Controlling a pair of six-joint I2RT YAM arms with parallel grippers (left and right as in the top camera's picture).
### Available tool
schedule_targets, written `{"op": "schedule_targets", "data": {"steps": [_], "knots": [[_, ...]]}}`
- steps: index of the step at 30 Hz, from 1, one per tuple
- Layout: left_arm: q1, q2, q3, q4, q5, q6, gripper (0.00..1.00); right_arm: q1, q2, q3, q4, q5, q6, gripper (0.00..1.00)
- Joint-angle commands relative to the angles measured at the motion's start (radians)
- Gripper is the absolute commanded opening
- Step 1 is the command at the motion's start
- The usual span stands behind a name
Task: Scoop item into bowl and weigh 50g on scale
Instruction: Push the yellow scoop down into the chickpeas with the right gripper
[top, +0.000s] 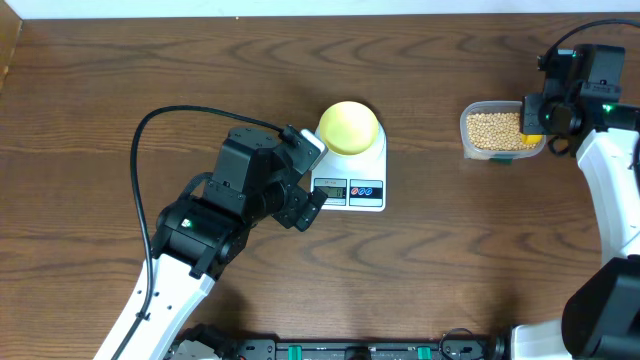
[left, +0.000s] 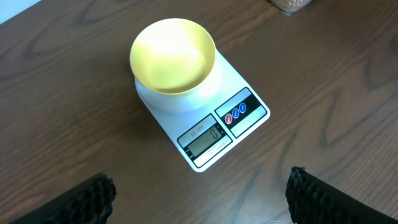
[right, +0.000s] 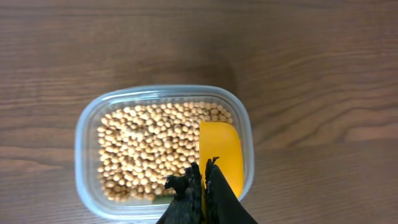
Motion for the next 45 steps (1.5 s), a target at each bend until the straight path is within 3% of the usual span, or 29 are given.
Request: {"op": "schedule_targets", "data": {"steps": [1,45], "knots": [[0.005,-0.011,0.004,0.003,-0.003,-0.016,0.90,-0.012,0.037,0.019,0.002,0.033,-0.018,0.01],[0.005,-0.011,0.004,0.003,-0.003,-0.016,0.90,-0.103,0.142,0.011,0.010,-0.374,-0.026,0.01]]}}
